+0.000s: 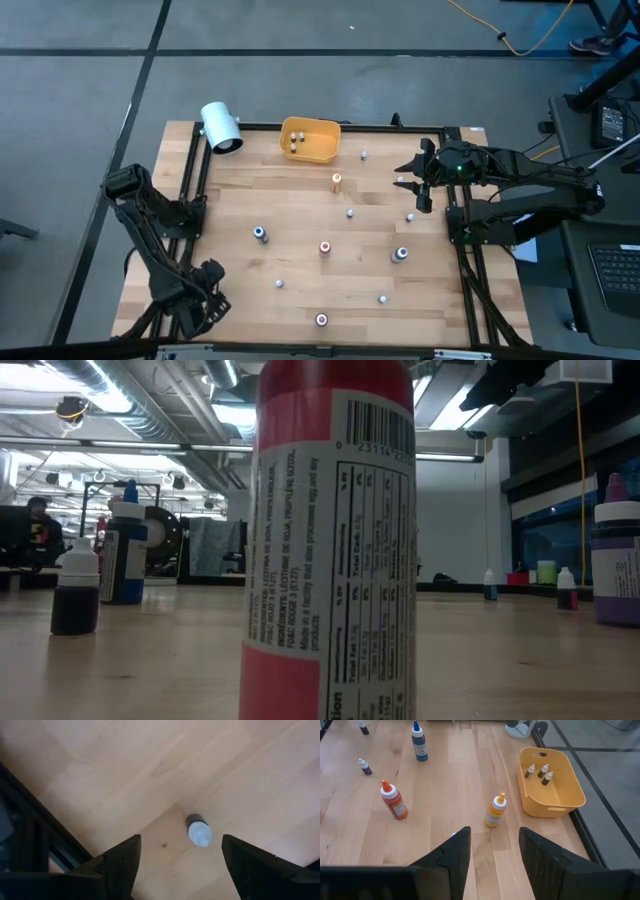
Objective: Pick & Place food coloring
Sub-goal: Put the black food coloring bottle into the yellow bin
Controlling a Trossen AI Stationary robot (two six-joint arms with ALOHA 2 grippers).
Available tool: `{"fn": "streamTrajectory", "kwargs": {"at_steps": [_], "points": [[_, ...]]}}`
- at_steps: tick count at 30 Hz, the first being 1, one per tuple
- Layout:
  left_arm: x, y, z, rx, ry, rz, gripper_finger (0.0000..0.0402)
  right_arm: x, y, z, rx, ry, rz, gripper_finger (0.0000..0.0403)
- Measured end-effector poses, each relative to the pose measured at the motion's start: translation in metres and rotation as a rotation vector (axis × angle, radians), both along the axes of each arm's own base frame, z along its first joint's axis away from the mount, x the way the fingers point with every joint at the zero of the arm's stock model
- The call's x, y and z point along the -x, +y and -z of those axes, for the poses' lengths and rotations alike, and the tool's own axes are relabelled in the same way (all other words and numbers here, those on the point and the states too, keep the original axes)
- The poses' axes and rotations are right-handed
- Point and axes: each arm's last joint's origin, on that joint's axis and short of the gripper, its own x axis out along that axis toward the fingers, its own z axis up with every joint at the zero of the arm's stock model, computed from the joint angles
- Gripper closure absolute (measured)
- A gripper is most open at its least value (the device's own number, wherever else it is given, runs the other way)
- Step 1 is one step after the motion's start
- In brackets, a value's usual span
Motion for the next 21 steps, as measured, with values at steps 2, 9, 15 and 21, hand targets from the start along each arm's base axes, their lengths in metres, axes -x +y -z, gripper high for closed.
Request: {"fn": "streamTrajectory", "kwargs": {"at_steps": [2, 9, 15, 21], "points": [[0.000, 0.000, 0.005, 0.014, -0.009, -0.002, 0.0135, 0.000, 0.000, 0.000, 0.000, 0.000, 0.000, 0.0234], [-0.001, -0.001, 0.021, 0.069, -0.073, -0.003, 0.0137, 0.000, 0.000, 0.000, 0.000, 0.000, 0.000, 0.0234], [0.002, 0.005, 0.032, 0.060, -0.051, -0.004, 0.0149, 0.000, 0.000, 0.000, 0.000, 0.000, 0.000, 0.0234], [0.002, 0.005, 0.033, 0.068, -0.064, -0.004, 0.0186, 0.000, 0.000, 0.000, 0.000, 0.000, 0.000, 0.0234]]}}
